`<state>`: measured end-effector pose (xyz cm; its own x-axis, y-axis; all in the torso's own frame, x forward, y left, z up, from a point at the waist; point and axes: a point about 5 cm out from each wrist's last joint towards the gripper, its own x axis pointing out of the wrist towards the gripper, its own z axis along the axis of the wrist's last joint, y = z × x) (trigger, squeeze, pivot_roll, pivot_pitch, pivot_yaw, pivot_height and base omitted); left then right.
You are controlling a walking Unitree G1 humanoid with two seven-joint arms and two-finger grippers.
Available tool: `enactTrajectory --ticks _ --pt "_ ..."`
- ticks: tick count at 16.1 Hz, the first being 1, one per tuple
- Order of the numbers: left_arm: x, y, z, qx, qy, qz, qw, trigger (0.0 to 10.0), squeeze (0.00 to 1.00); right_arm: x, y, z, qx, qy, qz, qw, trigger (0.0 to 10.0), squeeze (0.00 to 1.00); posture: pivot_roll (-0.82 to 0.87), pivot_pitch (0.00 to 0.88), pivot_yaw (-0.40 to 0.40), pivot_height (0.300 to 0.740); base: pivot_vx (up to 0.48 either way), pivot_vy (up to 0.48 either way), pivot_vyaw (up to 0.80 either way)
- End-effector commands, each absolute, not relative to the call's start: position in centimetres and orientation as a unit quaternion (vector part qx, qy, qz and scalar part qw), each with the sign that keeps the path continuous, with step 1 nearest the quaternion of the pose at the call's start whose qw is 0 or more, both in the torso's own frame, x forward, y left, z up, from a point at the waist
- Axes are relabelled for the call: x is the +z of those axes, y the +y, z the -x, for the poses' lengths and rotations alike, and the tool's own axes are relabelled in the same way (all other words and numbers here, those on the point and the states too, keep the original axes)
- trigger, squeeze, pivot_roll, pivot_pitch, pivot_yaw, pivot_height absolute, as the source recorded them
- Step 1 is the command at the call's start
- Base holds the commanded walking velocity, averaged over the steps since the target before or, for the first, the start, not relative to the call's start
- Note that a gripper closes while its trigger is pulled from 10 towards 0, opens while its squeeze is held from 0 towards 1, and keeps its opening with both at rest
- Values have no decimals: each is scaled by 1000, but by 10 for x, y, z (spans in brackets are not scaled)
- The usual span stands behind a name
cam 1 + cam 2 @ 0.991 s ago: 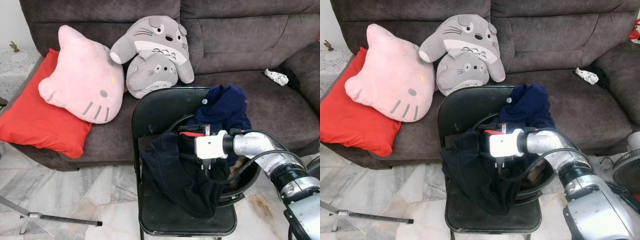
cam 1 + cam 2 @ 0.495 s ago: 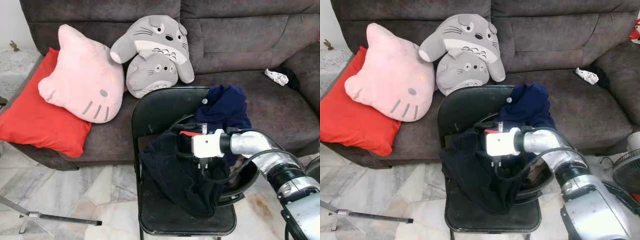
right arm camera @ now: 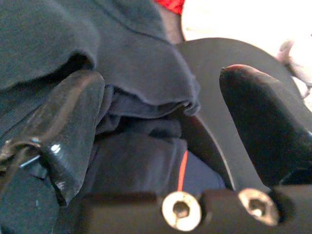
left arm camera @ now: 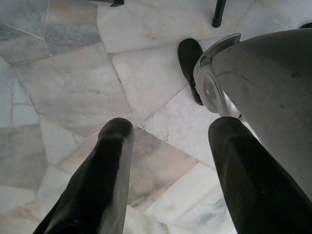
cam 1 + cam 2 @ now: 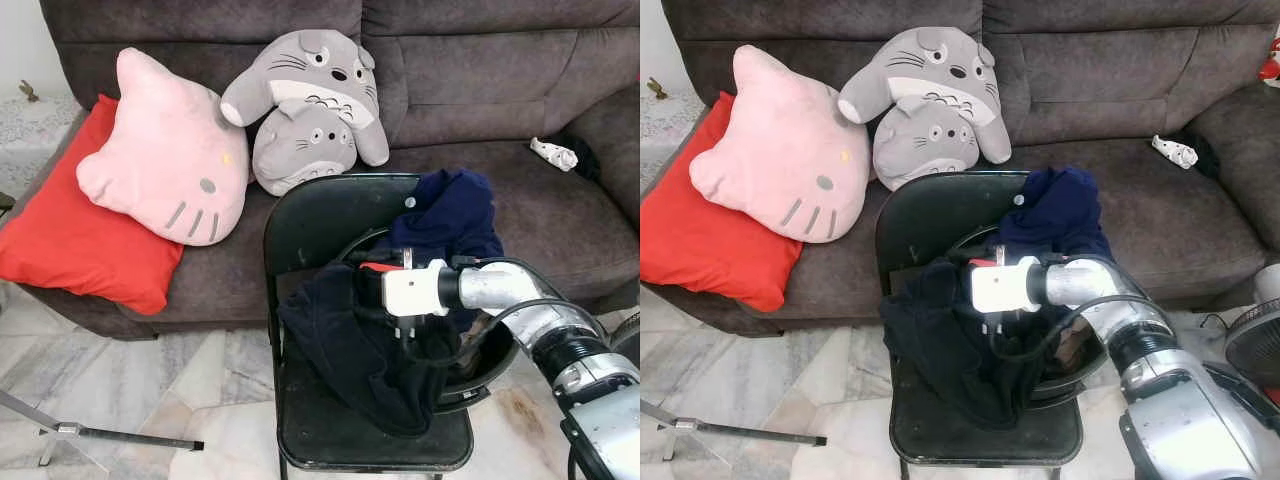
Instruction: Hang hanger
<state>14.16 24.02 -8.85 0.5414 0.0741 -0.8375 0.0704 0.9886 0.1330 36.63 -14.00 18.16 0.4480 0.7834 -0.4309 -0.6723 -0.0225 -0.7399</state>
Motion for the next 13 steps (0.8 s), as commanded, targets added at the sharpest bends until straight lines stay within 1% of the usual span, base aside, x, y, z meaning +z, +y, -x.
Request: enactTrajectory --ticks 1,7,8,13 --pt "-93 240 -129 3 498 -71 864 10000 0 180 -143 -365 525 -50 485 698 10000 0 -35 229 31 740 0 0 0" --pt "-94 240 -128 1 498 -72 864 10000 0 182 -141 -368 504 -65 491 708 10000 0 -32 227 32 740 0 0 0" --pt "-93 241 -128 2 498 -72 864 10000 0 180 -138 -368 500 -66 484 715 10000 0 -26 232 31 740 0 0 0" --pt "-93 241 -128 6 497 -70 865 10000 0 170 -130 -366 504 -63 463 726 10000 0 -13 240 29 740 0 0 0"
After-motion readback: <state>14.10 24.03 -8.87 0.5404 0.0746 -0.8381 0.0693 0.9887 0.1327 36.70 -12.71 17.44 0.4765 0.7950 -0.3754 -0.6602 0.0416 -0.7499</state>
